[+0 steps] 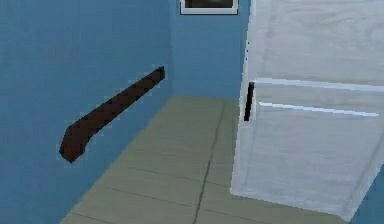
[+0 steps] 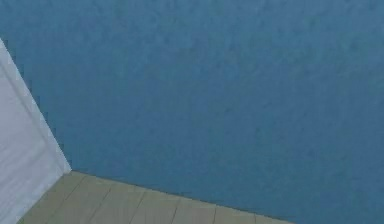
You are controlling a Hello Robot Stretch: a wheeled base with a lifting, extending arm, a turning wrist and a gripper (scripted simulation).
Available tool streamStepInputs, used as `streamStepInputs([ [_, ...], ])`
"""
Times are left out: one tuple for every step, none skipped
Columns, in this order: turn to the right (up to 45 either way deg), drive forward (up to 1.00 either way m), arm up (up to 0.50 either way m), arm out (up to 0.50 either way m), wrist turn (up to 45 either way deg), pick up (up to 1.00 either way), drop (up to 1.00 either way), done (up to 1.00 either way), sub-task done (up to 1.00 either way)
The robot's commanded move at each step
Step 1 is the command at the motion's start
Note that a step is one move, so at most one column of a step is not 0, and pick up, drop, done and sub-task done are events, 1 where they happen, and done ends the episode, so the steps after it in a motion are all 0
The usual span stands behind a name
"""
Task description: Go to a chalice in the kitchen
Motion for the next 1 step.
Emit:
streamStepInputs([
  [0.0, 1.00, 0.00, 0.00, 0.0, 0.00, 0.00, 0.00, 0.00],
])
